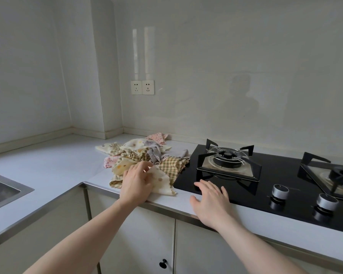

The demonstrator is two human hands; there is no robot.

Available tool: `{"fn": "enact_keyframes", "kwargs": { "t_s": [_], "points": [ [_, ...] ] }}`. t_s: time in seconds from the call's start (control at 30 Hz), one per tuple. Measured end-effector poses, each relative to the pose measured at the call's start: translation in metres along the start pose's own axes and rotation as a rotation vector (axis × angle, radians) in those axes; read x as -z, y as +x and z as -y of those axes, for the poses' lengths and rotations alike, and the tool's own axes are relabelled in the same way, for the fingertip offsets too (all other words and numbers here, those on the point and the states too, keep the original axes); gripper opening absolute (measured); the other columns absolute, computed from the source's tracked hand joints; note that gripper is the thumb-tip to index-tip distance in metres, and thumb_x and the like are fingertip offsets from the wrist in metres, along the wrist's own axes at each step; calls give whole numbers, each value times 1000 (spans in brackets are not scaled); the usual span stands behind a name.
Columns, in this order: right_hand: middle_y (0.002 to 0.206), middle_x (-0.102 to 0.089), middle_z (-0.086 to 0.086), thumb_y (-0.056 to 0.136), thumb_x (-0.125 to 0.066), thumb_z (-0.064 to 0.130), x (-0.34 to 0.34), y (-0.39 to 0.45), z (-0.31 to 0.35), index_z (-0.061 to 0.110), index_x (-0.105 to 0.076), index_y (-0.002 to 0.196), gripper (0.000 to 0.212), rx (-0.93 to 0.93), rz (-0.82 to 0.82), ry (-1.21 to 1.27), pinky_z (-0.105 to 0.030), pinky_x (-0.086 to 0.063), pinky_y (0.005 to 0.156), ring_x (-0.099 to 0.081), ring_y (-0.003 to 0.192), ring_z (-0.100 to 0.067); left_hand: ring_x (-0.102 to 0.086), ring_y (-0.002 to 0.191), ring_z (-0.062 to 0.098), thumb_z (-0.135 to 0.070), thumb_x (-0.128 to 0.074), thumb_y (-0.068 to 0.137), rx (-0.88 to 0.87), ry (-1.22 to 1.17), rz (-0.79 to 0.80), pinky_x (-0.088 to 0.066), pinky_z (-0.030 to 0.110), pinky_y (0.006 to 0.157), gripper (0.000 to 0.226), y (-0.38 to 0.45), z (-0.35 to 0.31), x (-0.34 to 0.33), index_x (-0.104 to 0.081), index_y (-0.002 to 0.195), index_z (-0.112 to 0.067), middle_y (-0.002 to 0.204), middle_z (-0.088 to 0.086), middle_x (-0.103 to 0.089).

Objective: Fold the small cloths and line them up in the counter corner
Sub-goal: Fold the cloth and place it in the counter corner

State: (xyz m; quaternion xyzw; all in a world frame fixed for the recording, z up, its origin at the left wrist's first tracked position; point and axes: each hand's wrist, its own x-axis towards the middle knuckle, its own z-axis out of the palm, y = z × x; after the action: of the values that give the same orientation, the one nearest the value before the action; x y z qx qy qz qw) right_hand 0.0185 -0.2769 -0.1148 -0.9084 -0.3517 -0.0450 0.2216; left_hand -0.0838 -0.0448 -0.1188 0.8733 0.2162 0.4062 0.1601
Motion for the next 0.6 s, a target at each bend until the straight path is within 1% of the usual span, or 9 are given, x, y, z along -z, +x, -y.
{"fn": "enact_keyframes", "kwargs": {
  "t_s": [0.07,0.13,0.2,0.27,0.33,0.43,0.47,0.53,0.6],
  "points": [
    [164,-31,12,102,-41,43,0,0,0,31,-39,153,53,-2,-13,14,-45,-3,128,-20,154,-9,-53,100,23,-7,-57,91,-134,9,-124,-38,35,86,25,-2,-2,0,-63,108,-25,105,-7,-58],
    [161,-37,12,101,-45,41,-1,1,-1,30,-42,151,52,-11,-33,33,-44,-6,128,-27,151,-9,-51,93,23,-11,-53,93,-300,18,-189,-40,37,80,18,-7,-11,2,-65,103,-19,103,-4,-56],
    [158,-42,11,101,-46,38,-1,1,-3,30,-44,149,49,-16,-55,54,-43,-8,128,-32,149,-10,-50,89,20,-16,-50,93,-469,15,-151,-38,35,78,16,-16,-25,6,-64,100,-17,101,-4,-55],
    [157,-43,12,103,-45,35,-1,2,-3,30,-46,149,47,-19,-70,71,-41,-9,128,-33,148,-9,-46,85,14,-18,-52,88,-532,-35,-57,-34,31,77,13,-24,-38,12,-59,98,-19,96,-10,-53],
    [157,-43,12,104,-43,33,-2,3,-4,29,-46,150,46,-17,-77,76,-41,-9,127,-31,149,-8,-48,82,7,-22,-54,86,-445,-124,38,-37,29,76,14,-27,-47,16,-54,101,-24,94,-14,-52],
    [158,-42,13,105,-42,32,-3,4,-5,29,-46,150,45,-21,-88,89,-40,-9,127,-30,149,-7,-58,82,5,-27,-56,90,-159,-202,138,-46,34,77,29,-15,-57,19,-49,117,-31,118,-16,-53],
    [157,-42,13,105,-42,32,-3,4,-5,29,-46,150,45,-21,-92,92,-40,-9,127,-30,149,-7,-59,88,6,-26,-57,89,-68,-202,192,-46,34,82,38,-7,-58,19,-48,125,-31,128,-16,-51],
    [157,-43,12,105,-42,33,-4,4,-5,29,-46,150,45,-20,-96,95,-40,-9,127,-32,148,-7,-56,112,11,-25,-57,87,75,-186,378,-44,34,95,54,10,-57,21,-46,139,-32,141,-13,-50],
    [156,-44,13,106,-41,33,-4,4,-6,29,-47,150,45,-18,-104,97,-41,-10,127,-33,148,-7,-55,118,14,-25,-58,87,154,-123,610,-46,32,99,59,23,-58,25,-46,144,-33,143,-10,-53]
  ]
}}
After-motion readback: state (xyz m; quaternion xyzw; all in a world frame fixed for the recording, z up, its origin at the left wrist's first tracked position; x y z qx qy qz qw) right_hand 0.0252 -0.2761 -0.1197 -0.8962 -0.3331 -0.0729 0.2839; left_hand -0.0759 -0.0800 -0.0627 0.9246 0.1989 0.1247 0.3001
